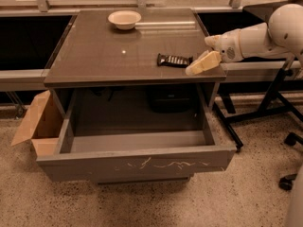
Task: Place rxbar chocolate into top drawer
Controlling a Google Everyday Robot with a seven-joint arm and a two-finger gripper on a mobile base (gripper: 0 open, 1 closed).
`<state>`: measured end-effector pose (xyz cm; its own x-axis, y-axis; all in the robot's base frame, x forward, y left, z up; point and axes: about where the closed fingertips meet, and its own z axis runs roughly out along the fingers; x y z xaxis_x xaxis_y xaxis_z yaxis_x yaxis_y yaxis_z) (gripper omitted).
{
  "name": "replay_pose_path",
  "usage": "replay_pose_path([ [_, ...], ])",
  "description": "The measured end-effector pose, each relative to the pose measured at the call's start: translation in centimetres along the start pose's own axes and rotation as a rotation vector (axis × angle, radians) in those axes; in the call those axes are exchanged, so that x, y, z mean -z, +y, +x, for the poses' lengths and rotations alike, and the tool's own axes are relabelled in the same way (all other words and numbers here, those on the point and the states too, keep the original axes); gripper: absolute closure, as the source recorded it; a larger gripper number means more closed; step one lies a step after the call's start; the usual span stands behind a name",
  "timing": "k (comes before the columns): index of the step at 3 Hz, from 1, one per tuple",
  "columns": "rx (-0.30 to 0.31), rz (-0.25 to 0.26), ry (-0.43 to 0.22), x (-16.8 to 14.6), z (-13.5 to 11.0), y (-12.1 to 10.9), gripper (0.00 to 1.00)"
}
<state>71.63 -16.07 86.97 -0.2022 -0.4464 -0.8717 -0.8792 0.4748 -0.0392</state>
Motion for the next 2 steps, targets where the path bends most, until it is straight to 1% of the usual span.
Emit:
replay_pose_path([
  [1, 0.014, 0.006, 0.017, -1.8, -0.1, -0.8, 0.00],
  [2, 0.043, -0.016, 0.055, -5.0, -0.5, -0.6, 0.00],
])
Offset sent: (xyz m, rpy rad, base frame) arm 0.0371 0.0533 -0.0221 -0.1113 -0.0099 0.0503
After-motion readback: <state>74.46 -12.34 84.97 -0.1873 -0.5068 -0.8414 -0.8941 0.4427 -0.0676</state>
